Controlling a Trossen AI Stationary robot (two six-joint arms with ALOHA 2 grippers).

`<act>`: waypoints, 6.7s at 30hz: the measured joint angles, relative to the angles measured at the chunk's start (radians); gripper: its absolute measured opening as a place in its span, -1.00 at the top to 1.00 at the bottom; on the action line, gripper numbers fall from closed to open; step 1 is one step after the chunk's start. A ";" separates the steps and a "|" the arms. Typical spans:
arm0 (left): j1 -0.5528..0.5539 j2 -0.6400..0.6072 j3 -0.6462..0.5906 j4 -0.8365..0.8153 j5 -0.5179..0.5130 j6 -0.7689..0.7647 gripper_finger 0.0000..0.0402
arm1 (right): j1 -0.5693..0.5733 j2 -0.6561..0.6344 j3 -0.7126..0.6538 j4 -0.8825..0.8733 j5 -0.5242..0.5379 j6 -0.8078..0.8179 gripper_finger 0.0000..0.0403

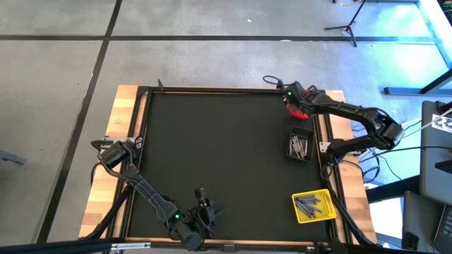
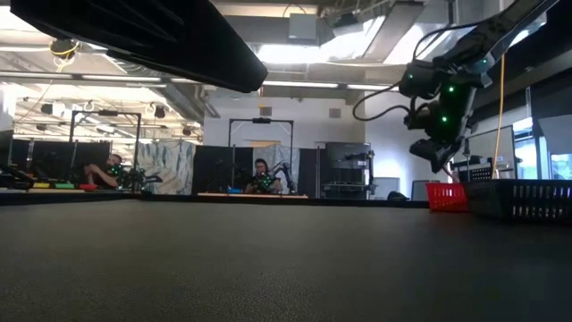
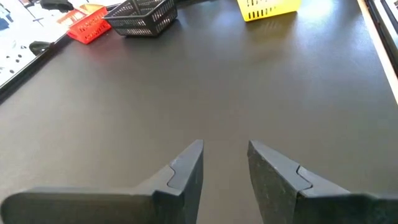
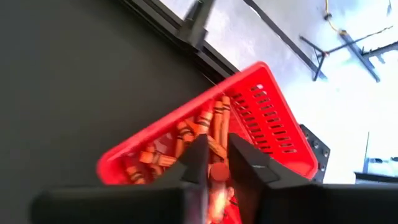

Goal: Sort crayons
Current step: Put the orange crayon into the red bin, then return to Home Position

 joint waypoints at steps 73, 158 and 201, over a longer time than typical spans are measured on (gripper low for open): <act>0.703 -1.882 -1.270 0.220 0.743 0.550 0.96 | 0.348 -0.987 -0.707 0.658 -0.558 0.132 0.99; 0.719 -2.028 -1.270 0.187 0.744 0.739 0.96 | 0.349 -1.209 -0.729 0.486 -0.548 0.127 0.99; 0.719 -2.028 -1.269 0.187 0.744 0.739 0.96 | 0.349 -1.209 -0.729 0.486 -0.548 0.127 0.99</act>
